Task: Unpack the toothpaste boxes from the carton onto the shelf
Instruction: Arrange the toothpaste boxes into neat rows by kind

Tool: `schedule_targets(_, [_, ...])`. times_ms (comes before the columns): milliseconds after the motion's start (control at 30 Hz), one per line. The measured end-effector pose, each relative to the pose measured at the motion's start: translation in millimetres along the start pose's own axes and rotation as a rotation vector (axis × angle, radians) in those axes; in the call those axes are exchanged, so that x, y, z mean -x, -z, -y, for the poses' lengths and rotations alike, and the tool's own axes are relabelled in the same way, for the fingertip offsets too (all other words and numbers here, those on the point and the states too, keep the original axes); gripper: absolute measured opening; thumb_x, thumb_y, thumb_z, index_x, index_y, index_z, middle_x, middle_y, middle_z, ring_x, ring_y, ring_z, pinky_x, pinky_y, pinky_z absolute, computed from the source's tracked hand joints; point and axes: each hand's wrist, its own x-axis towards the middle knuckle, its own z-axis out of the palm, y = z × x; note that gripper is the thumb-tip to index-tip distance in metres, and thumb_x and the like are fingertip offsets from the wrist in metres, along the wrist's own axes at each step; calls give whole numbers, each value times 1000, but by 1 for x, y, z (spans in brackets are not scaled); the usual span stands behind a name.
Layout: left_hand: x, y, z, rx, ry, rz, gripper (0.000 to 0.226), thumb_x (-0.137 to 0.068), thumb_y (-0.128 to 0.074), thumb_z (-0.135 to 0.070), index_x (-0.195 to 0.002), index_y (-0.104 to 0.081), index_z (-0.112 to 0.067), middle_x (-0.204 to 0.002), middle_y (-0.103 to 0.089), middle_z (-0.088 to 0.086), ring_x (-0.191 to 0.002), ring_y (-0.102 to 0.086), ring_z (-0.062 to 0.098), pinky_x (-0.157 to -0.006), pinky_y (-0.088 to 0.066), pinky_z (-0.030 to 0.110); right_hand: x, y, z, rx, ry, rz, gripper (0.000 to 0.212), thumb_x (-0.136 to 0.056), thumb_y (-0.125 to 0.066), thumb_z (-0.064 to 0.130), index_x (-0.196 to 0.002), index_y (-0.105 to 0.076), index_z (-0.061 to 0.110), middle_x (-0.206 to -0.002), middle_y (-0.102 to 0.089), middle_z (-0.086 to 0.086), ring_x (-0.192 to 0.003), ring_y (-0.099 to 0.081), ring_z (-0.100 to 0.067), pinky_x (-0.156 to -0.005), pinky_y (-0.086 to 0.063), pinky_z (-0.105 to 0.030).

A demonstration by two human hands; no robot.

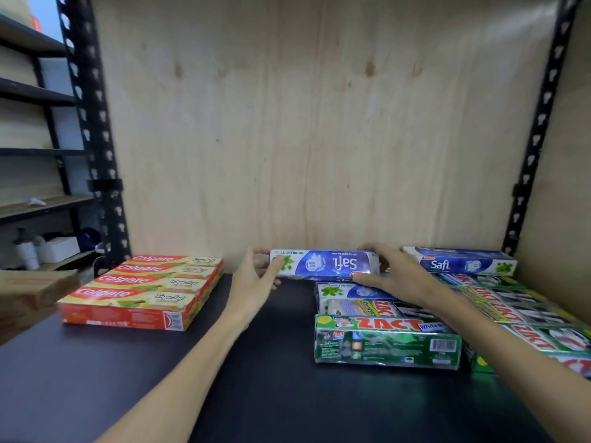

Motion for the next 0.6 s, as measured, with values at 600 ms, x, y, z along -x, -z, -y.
schedule_targets(600, [122, 55, -75, -163, -68, -197, 22, -94, -64, -46, -100, -62, -25, -81, -71, -8, -69, -64, 3, -68, -46, 25, 106, 35, 77, 159, 143, -24, 70, -72, -67, 74, -130, -60, 36, -123, -59, 9, -122, -42, -12, -104, -22, -36])
